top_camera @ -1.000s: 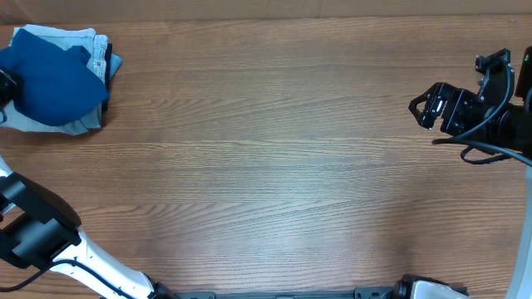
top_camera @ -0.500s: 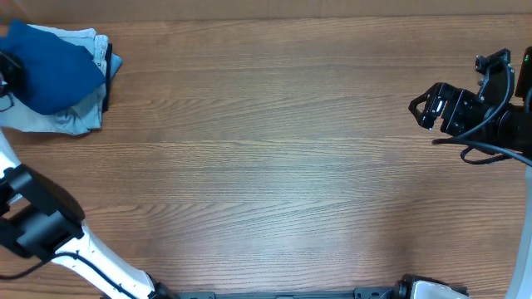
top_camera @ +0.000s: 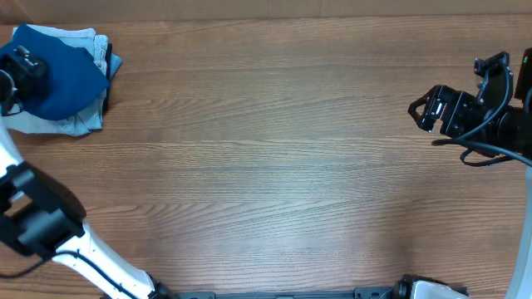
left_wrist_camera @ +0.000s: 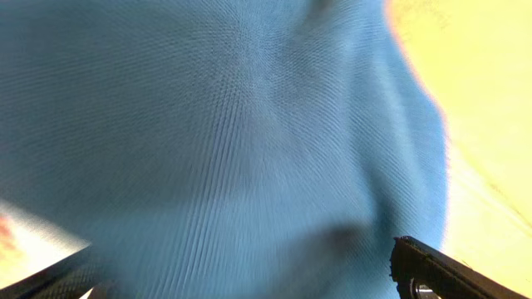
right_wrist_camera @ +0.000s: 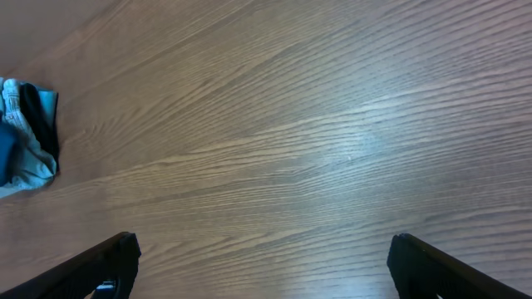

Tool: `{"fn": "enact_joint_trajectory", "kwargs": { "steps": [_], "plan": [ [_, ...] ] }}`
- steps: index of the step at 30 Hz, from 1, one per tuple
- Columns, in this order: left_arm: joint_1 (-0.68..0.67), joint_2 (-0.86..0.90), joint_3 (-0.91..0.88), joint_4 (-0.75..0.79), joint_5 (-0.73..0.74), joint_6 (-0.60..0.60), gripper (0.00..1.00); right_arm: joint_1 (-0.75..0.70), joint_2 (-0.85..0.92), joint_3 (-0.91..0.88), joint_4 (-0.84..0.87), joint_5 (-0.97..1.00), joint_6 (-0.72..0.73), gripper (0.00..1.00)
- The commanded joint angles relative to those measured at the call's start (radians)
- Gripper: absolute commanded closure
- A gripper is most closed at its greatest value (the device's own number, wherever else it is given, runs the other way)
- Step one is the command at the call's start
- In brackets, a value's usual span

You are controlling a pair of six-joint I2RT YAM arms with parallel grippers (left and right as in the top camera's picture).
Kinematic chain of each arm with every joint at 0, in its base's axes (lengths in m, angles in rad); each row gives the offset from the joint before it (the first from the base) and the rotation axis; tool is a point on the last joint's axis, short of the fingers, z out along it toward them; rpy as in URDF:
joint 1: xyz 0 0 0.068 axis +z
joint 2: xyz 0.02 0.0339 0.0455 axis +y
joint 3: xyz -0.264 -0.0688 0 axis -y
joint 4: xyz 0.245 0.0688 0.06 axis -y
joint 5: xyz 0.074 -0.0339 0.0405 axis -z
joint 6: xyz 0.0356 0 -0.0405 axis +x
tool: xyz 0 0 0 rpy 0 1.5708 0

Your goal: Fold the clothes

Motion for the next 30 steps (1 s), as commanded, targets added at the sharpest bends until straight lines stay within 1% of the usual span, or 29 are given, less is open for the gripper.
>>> {"fn": "enact_joint_trajectory", "kwargs": {
  "steps": [1,4,5,6,7,8,9,10,11,15,20,24,28,30],
  "plan": [
    [0.04,-0.193,0.013,-0.027,-0.014,0.038,0.0,-0.001,-0.004,0.024,0.013,-0.001,-0.005,0.0],
    [0.052,-0.274,0.013,-0.049,-0.031,0.055,0.01,-0.001,-0.004,0.024,0.014,-0.001,-0.005,0.0],
    [0.052,-0.291,0.013,-0.056,-0.04,0.06,0.03,-0.001,-0.004,0.024,0.016,-0.001,-0.005,0.0],
    [0.051,-0.304,0.013,-0.067,-0.039,0.073,0.07,-0.001,-0.004,0.024,0.018,-0.001,-0.005,0.0],
    [0.049,-0.309,0.013,-0.079,-0.039,0.075,0.21,-0.001,-0.004,0.024,0.021,-0.001,-0.005,0.0],
    [0.043,-0.311,0.013,-0.095,-0.041,0.081,0.43,-0.001,-0.004,0.024,0.026,-0.001,-0.005,0.0],
    [0.035,-0.307,0.012,-0.116,-0.047,0.097,0.67,-0.001,-0.004,0.024,0.032,-0.001,-0.005,0.0],
    [0.024,-0.297,0.012,-0.131,-0.066,0.097,0.83,-0.001,-0.004,0.024,0.037,-0.001,-0.005,0.0],
    [0.016,-0.283,0.012,-0.143,-0.088,0.097,0.96,-0.001,-0.004,0.024,0.043,-0.001,-0.005,0.0],
    [-0.023,-0.189,0.012,-0.137,-0.138,0.097,0.96,-0.001,-0.004,0.024,0.043,-0.001,-0.005,0.0],
    [-0.05,-0.027,0.012,-0.048,-0.14,0.111,0.96,-0.001,-0.004,0.024,0.028,-0.001,-0.005,0.0],
    [-0.05,0.08,0.012,0.008,-0.142,0.077,0.96,-0.001,-0.004,0.024,0.003,-0.001,-0.005,0.0],
    [-0.047,0.205,0.012,-0.002,-0.139,0.011,0.96,-0.001,-0.004,0.024,-0.016,-0.001,-0.005,0.0],
    [-0.047,0.237,0.012,-0.005,-0.137,0.01,0.96,-0.001,-0.004,0.024,-0.018,0.0,-0.005,0.0]
  ]
}}
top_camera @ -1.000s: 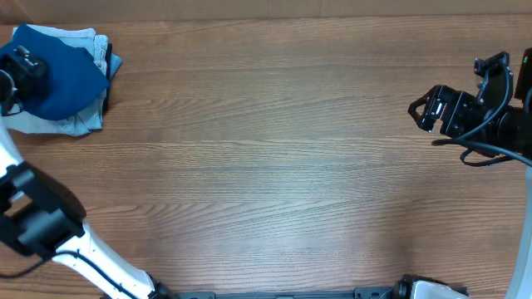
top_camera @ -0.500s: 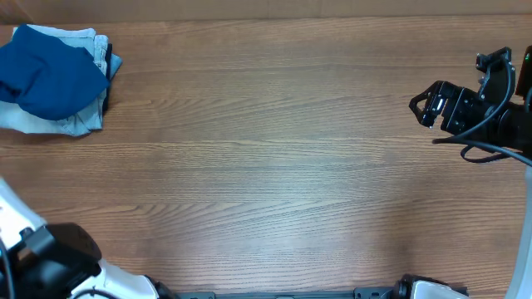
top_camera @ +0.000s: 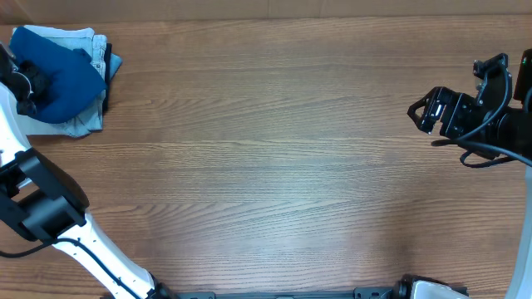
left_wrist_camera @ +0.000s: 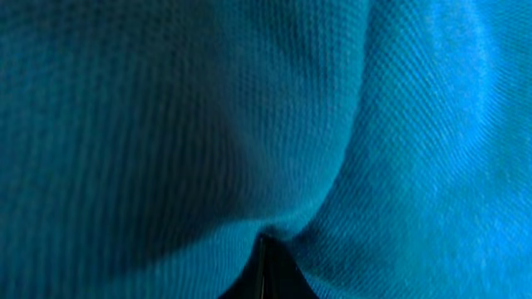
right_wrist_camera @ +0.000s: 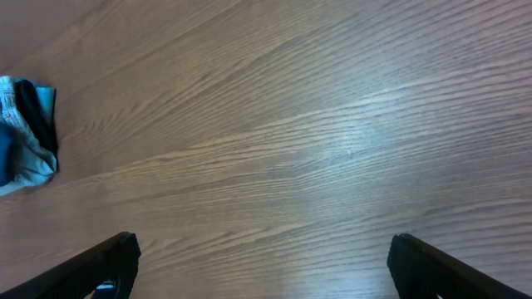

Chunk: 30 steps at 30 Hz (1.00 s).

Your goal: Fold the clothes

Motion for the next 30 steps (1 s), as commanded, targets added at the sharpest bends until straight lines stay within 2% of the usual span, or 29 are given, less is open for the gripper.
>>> {"fn": "enact_joint_trajectory", "kwargs": {
  "steps": [1,6,7,9,12,17,25,30],
  "plan": [
    [0.005,0.109,-0.008,-0.014,-0.018,-0.042,0.96,-0.001,-0.004,0.024,0.001,-0.001,-0.005,0.0],
    [0.007,0.083,0.015,-0.008,0.017,-0.042,0.96,-0.001,-0.004,0.024,0.007,-0.001,-0.006,0.0],
    [0.008,0.063,0.031,-0.014,0.046,-0.042,0.93,-0.001,-0.004,0.024,0.008,-0.001,-0.007,0.0],
    [0.01,0.02,0.07,-0.043,0.09,-0.041,0.79,-0.001,-0.004,0.024,0.014,-0.001,-0.007,0.0],
    [0.01,-0.066,0.141,-0.105,0.171,-0.041,0.7,-0.001,-0.004,0.024,0.039,-0.001,-0.008,0.0],
    [-0.003,-0.261,0.232,-0.309,0.272,0.024,0.63,-0.001,-0.004,0.024,0.112,-0.002,-0.042,0.0],
    [-0.114,-0.562,0.232,-0.596,0.255,0.204,0.55,-0.001,-0.004,0.024,0.252,-0.062,-0.124,0.0],
    [-0.274,-0.684,0.232,-0.728,0.072,0.261,0.57,0.0,-0.004,0.024,0.267,-0.1,-0.193,0.0]
  ]
}}
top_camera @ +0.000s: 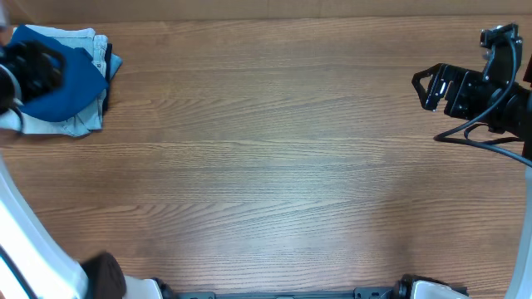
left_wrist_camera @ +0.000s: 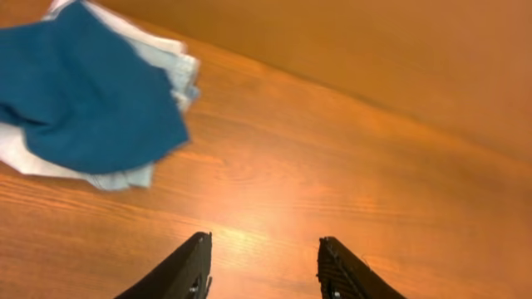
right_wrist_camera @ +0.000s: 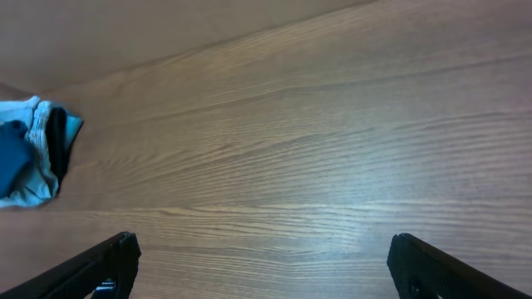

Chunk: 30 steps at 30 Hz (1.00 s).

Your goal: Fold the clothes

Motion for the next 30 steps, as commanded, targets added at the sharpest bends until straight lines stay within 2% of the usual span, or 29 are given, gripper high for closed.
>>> {"fn": "enact_joint_trajectory", "kwargs": {
  "steps": [1,6,8,9,11,14,30],
  "plan": [
    [-0.152,-0.065,-0.002,-0.084,-0.19,0.1,0.59,0.0,-0.004,0.024,0.006,-0.063,-0.098,0.0],
    [-0.415,-0.146,-0.003,-0.171,-0.332,0.059,0.6,0.027,-0.004,0.024,0.009,-0.095,-0.132,0.0],
    [-0.512,-0.171,-0.026,-0.171,-0.378,0.019,0.55,0.036,-0.004,0.024,0.013,-0.095,-0.142,0.0],
    [-0.565,-0.18,-0.035,-0.171,-0.407,0.015,0.46,0.039,-0.004,0.024,0.017,-0.095,-0.144,0.0],
    [-0.629,-0.183,-0.044,-0.171,-0.453,-0.002,0.0,0.039,-0.004,0.024,0.025,-0.095,-0.143,0.0],
    [-0.686,-0.171,-0.051,-0.168,-0.475,-0.016,0.0,0.039,-0.004,0.024,0.024,-0.096,-0.143,0.0],
    [-0.687,-0.049,-0.052,-0.171,-0.446,-0.05,0.0,0.038,-0.004,0.024,-0.008,-0.095,-0.143,0.0]
  ]
}}
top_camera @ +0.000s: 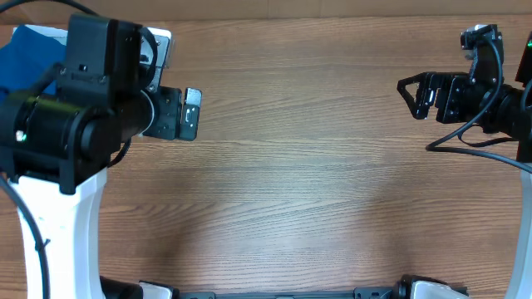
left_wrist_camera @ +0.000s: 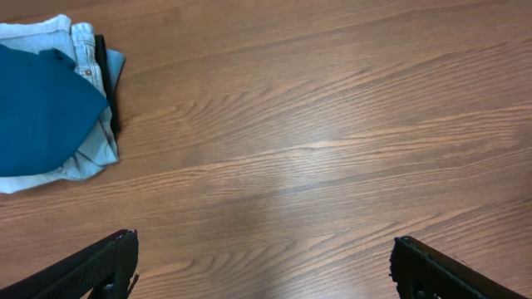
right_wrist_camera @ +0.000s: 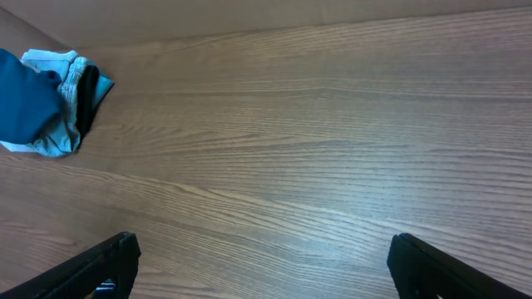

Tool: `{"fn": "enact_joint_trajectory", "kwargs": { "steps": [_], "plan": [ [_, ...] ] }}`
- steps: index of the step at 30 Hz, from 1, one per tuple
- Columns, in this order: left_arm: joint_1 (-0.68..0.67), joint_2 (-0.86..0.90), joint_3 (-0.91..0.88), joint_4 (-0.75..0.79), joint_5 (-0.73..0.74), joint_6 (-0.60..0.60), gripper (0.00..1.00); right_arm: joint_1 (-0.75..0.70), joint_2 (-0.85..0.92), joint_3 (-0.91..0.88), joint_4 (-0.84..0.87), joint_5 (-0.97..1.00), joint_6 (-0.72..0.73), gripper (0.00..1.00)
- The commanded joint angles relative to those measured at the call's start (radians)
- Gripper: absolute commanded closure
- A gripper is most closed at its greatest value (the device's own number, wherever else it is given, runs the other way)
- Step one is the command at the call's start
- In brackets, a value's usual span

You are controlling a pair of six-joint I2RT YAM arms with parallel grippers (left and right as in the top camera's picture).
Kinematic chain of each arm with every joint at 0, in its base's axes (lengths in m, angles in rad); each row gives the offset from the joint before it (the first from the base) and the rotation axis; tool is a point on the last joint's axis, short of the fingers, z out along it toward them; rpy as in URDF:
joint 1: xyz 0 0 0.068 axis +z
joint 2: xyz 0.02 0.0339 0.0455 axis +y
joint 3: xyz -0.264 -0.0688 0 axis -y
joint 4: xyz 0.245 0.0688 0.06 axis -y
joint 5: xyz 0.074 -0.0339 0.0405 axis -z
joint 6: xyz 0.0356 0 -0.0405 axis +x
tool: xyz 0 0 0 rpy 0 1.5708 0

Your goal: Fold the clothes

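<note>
The clothes are a folded stack in the table's far left corner, a dark blue garment (left_wrist_camera: 37, 112) on top of light blue denim (left_wrist_camera: 83, 50). The right wrist view also catches the stack (right_wrist_camera: 37, 108) at its left edge. From overhead only a blue corner of the stack (top_camera: 21, 46) shows beside my left arm. My left gripper (top_camera: 189, 115) hangs to the right of the stack over bare wood, wide open and empty (left_wrist_camera: 262, 266). My right gripper (top_camera: 413, 95) is at the far right, raised above the table, open and empty (right_wrist_camera: 262, 266).
The brown wooden table (top_camera: 291, 183) carries nothing else in view. My left arm's bulky body (top_camera: 75, 108) covers the table's left part in the overhead view. The far edge of the table runs just behind the stack.
My left gripper was just above the stack with its fingers closer together. It now stands farther right, clear of the stack and wide open. My right gripper has shifted slightly left.
My left gripper was open against the dark blue garment on the stack, then pressed deep into the cloth. A second later it was above the stack, empty. Now it is off to the right, with the stack lying folded in the corner throughout.
</note>
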Motion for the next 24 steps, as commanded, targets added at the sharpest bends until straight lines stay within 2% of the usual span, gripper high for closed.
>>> {"fn": "enact_joint_trajectory", "kwargs": {
  "steps": [1,24],
  "plan": [
    [-0.008,0.019,-0.011,-0.002,0.002,-0.021,0.0,0.003,-0.004,0.024,0.003,-0.012,-0.011,0.0],
    [-0.007,0.043,-0.011,-0.002,0.002,-0.021,0.0,0.003,0.003,0.024,0.003,-0.004,-0.011,0.0]
  ]
}}
